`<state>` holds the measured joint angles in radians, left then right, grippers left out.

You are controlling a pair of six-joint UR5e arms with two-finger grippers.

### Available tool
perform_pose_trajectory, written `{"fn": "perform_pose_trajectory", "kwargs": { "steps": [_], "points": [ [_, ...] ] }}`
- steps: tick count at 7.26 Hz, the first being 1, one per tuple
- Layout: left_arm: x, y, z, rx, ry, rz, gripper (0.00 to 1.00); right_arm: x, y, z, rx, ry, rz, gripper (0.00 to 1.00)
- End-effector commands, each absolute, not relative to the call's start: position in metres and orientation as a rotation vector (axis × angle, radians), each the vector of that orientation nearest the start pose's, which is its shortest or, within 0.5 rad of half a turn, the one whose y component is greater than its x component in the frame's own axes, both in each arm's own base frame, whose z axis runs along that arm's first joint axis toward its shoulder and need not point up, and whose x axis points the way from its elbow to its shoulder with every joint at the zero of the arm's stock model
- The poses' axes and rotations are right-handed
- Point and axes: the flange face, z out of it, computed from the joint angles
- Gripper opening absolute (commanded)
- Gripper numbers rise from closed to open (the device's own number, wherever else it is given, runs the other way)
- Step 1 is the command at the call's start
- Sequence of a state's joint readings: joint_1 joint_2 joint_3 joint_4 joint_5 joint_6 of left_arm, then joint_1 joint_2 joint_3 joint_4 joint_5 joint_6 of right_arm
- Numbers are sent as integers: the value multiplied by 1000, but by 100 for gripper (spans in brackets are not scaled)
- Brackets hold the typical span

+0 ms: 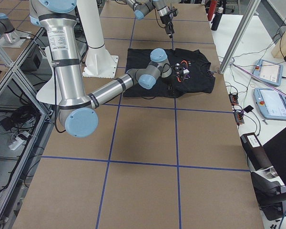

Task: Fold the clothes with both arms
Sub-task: 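Lower both grippers to the shirt hem corners nearest the robot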

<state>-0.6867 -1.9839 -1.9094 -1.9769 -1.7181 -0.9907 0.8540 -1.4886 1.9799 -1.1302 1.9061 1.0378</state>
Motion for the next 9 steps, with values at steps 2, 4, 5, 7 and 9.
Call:
{"fn": "perform_pose_trajectory", "kwargs": {
  "steps": [2,4,5,7,9],
  "points": [
    [395,-361,252,419,1088,-41,100,-304,-320,379,318,-873,173,100],
    [402,-284,282,324,1072,-44,100,-326,-253,395,309,-825,167,100],
    [421,-251,289,279,1070,-77,100,-336,-239,396,327,-821,156,100],
    [441,-211,314,205,1033,-114,100,-338,-237,396,330,-821,151,100],
    [461,-203,339,174,983,-124,99,-338,-237,396,330,-823,152,100]
  ]
}}
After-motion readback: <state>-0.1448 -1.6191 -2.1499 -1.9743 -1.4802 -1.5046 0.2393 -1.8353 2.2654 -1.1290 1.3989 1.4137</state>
